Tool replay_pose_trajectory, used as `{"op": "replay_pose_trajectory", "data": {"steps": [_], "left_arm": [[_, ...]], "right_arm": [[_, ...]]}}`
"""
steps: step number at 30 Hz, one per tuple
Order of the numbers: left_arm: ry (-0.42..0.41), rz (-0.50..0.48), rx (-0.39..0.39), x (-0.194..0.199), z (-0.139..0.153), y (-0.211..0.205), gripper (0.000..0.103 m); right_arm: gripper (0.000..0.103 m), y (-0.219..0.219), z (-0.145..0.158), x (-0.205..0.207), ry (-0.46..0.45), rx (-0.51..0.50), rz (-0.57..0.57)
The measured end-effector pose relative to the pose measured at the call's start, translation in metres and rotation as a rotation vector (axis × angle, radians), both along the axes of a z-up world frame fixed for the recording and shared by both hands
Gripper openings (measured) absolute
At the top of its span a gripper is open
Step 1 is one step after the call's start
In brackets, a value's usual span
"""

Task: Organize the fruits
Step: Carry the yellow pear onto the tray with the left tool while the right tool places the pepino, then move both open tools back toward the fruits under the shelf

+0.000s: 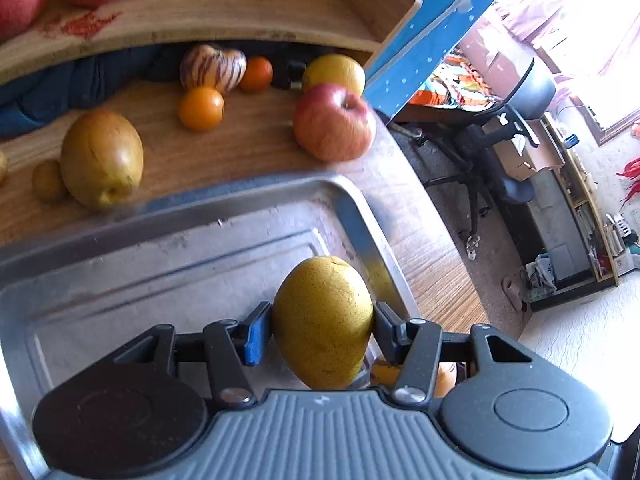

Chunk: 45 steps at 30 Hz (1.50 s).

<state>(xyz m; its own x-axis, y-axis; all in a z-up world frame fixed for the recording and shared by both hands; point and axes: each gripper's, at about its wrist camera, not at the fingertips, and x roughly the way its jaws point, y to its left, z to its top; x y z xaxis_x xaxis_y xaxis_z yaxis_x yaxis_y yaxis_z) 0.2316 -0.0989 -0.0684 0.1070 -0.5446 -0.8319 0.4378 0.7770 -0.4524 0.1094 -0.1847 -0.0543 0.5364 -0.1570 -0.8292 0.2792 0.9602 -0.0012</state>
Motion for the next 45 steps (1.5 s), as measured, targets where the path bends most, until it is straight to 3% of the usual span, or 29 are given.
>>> {"op": "replay_pose_trajectory", "data": {"steps": [15,19,27,30,34,41,45], "left_arm": [[-0.008,0.069,0.032,-0.008,-0.004,-0.006,0.058],[-0.014,0.113,0.018,-0.011,0.001,0.003,0.070],[-0.058,0.183,0.023,-0.029,0.019,0.028,0.088],[-0.081,0.205,0.055,-0.042,0.025,0.040,0.096],[-0.117,0.266,0.101,-0.061,0.031,0.061,0.098],[-0.110,0.390,0.153,-0.101,0.035,0.108,0.101],[-0.015,0.483,0.183,-0.120,0.024,0.134,0.101]], "right_arm": [[0.056,-0.010,-0.011,0.002,0.025,0.053,0.082],[0.057,-0.011,-0.011,0.002,0.014,0.050,0.103],[0.077,-0.015,0.000,-0.010,-0.025,0.043,0.148],[0.092,-0.015,0.007,-0.016,-0.034,0.038,0.170],[0.102,-0.011,0.014,-0.024,-0.032,0.049,0.230],[0.102,0.008,0.022,-0.039,-0.001,0.042,0.386],[0.102,0.020,0.024,-0.045,0.011,0.076,0.457]]}}
